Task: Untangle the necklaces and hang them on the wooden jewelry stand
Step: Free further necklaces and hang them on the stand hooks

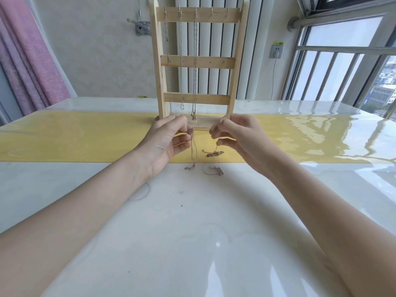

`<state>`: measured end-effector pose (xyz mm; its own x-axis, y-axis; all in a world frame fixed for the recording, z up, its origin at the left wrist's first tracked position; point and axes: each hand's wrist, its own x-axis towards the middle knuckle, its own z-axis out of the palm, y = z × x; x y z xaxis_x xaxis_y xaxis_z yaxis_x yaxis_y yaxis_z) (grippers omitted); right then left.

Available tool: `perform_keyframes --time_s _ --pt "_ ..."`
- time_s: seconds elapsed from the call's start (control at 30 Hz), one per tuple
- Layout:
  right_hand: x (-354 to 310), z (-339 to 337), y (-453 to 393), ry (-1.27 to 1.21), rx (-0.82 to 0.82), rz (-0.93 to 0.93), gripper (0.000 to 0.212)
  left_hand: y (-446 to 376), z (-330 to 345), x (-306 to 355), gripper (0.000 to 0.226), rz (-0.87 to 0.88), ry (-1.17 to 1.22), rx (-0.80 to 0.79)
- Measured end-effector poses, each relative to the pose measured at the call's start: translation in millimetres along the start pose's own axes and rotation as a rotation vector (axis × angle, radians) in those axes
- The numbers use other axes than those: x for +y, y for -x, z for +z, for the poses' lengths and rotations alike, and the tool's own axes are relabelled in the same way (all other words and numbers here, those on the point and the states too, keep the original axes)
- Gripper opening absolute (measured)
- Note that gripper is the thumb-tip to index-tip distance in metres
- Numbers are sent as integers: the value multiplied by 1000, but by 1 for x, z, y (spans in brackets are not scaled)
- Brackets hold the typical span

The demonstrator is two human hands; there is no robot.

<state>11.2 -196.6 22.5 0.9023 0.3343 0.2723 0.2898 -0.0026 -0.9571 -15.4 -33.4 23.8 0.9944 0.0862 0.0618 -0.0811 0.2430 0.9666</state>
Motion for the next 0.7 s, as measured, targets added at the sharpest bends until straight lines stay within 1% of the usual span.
perform_keyframes --time_s 0.07,0.2,0.3,0.43,0.53,0.6,0.67,0.7 --pt "1 1 1 -101 -28 26 23 0 1 -1 31 35 -24 42" --pt "0 4 2 -217 -86 78 26 1 4 -3 32 87 -82 94" --pt "-1 9 4 -342 -114 126 29 1 6 -5 31 64 -71 72" --pt "-3 12 4 -513 -111 196 21 3 10 -6 28 -12 -19 53" --pt "-2 9 2 -458 -77 187 20 1 6 -4 31 -38 44 81" --pt "1 8 2 -330 -77 171 17 0 4 -3 31 -31 51 81" --pt "3 11 3 -175 -94 138 10 1 4 -4 28 1 -7 55" --pt "5 13 4 -105 -97 112 16 2 5 -5 28 26 -51 41"
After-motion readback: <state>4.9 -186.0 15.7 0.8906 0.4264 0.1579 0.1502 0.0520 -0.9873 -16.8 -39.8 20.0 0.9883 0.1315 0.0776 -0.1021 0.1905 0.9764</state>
